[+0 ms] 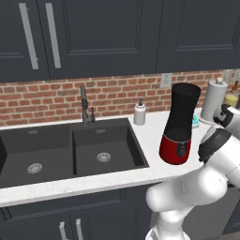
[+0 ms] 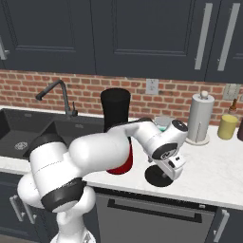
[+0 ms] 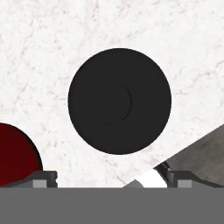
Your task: Close the lid blender by securely placing the lid on top.
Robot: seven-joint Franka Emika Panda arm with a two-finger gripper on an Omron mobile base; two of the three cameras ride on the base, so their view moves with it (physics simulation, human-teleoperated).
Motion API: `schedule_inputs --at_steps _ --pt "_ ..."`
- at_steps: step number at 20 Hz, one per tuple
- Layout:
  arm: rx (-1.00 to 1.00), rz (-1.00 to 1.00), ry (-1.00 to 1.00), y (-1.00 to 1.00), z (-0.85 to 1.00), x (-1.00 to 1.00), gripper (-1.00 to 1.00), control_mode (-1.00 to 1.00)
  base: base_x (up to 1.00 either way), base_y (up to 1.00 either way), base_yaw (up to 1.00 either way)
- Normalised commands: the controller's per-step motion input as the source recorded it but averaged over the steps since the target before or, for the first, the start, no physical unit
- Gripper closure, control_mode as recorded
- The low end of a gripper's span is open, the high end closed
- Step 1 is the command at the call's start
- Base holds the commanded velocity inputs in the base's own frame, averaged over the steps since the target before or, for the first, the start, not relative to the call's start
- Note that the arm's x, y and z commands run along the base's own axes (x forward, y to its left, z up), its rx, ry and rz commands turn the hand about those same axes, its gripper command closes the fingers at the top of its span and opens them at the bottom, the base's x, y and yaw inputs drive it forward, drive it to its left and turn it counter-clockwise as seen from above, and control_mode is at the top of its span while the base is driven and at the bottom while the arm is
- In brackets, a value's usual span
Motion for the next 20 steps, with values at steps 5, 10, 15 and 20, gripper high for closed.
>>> schedule_inputs --at_steps 5,10,15,20 --pt "0.0 0.03 0.03 0.0 -0.19 0.21 -1.0 -1.0 0.0 0.0 0.0" --pt "0.0 0.04 0.02 -0.03 -0.14 0.19 -1.0 -1.0 0.0 0.0 0.0" --pt "0.0 0.04 0.01 -0.04 -0.14 0.16 -1.0 -1.0 0.0 0.0 0.0" --pt "0.0 0.03 0.01 -0.08 -0.24 0.03 -1.0 -1.0 0.0 0.0 0.0"
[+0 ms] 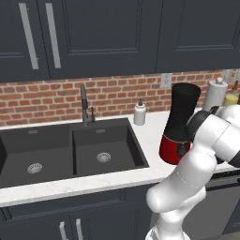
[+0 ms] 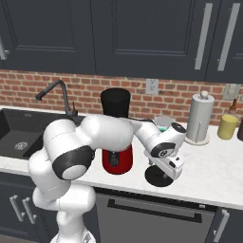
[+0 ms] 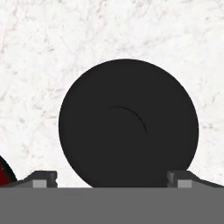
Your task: Close the lid blender by securely placing the lid on top.
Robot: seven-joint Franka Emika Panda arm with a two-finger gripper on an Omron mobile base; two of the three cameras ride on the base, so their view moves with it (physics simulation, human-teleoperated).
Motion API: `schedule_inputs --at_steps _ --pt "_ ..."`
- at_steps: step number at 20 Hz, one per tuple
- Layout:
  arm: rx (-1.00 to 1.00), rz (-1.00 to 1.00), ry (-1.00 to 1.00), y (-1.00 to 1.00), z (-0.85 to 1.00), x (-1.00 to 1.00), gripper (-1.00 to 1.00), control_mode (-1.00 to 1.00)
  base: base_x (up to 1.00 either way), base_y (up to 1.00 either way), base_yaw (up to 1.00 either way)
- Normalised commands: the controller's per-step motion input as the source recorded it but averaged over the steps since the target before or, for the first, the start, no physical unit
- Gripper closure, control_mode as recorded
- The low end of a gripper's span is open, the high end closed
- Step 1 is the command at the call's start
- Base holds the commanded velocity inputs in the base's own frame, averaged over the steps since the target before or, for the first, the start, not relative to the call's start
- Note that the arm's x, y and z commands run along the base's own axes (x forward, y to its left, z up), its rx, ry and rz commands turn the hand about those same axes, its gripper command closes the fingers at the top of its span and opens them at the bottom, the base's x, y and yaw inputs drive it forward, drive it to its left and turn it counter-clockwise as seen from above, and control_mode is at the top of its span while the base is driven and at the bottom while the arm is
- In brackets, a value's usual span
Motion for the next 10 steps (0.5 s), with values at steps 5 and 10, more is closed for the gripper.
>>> schedule_inputs --at_steps 5,10 --pt "0.0 0.01 0.01 -0.02 -0.24 0.17 -1.0 -1.0 0.0 0.0 0.0" --pt "0.0 0.02 0.0 -0.1 -0.17 0.15 -1.0 -1.0 0.0 0.0 0.0"
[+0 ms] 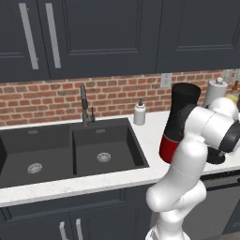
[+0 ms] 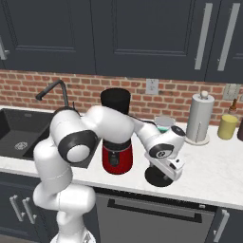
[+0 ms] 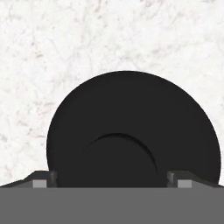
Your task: Close the lid blender by securely placing the lid on top.
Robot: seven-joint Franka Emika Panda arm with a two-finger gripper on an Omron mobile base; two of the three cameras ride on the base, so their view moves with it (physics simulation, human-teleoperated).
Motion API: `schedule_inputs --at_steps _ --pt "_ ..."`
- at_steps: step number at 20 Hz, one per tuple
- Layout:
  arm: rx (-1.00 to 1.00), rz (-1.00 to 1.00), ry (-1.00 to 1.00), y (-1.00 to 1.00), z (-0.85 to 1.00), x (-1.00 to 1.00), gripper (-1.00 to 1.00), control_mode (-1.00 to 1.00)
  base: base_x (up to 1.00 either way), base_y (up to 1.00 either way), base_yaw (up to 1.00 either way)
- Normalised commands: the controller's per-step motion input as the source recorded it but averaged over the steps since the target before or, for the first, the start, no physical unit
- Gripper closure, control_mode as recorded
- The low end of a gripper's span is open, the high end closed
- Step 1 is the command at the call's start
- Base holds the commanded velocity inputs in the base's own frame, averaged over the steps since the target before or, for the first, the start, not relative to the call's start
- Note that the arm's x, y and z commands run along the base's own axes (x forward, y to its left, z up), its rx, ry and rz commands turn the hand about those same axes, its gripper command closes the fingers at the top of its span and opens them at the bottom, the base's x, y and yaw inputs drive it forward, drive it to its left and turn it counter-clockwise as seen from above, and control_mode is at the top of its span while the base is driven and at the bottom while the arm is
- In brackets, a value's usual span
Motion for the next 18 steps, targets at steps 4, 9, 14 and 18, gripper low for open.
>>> schedule_inputs --at_steps 4,9,14,18 --pt "0.01 0.02 0.0 -0.11 -0.11 0.11 -1.0 -1.0 0.0 0.0 0.0" --pt "0.0 0.02 0.01 -0.03 -0.2 0.03 -1.0 -1.0 0.0 0.0 0.0" --pt "0.0 0.0 0.06 0.01 -0.3 0.04 -1.0 -1.0 0.0 0.0 0.0" --pt "0.0 0.0 0.04 0.1 -0.29 0.06 1.0 -1.0 0.0 0.0 0.0"
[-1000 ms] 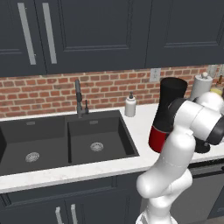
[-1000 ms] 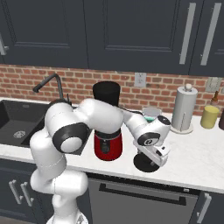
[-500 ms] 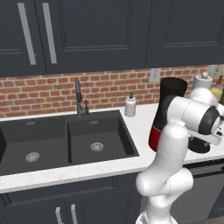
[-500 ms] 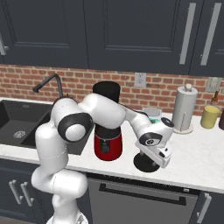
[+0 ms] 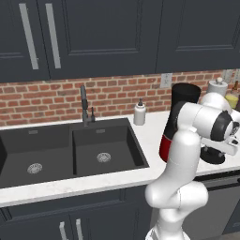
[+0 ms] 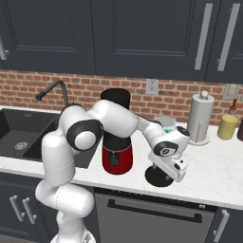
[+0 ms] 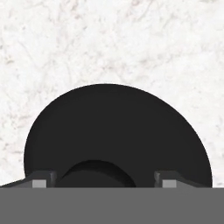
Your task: Close the lid blender by securely placing the lid on top.
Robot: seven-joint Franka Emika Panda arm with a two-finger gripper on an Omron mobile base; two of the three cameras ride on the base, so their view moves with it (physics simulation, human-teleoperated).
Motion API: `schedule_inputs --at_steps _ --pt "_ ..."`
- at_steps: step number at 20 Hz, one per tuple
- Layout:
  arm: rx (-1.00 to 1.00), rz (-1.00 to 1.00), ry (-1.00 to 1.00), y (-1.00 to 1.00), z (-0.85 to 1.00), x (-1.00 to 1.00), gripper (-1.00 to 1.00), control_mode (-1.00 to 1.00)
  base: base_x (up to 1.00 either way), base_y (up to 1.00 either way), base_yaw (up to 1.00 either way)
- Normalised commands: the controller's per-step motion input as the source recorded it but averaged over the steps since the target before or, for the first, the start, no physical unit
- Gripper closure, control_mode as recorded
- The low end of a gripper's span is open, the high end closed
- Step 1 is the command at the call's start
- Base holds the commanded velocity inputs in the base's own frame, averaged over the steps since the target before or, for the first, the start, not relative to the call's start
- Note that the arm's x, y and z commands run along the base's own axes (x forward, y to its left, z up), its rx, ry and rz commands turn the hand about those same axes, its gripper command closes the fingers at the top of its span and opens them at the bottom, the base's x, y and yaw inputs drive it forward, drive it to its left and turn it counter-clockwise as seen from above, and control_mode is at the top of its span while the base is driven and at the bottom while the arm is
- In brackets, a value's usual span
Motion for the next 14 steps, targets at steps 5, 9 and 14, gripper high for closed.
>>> schedule_inputs --at_steps 5,9,14 --pt "0.0 0.0 0.01 0.08 -0.26 0.01 1.0 -1.0 0.0 0.0 0.0" --pt "0.0 0.0 0.0 0.02 -0.14 0.0 1.0 -1.0 0.0 0.0 0.0" --pt "0.0 0.0 0.0 0.07 0.0 -0.02 1.0 -1.0 0.0 0.0 0.0"
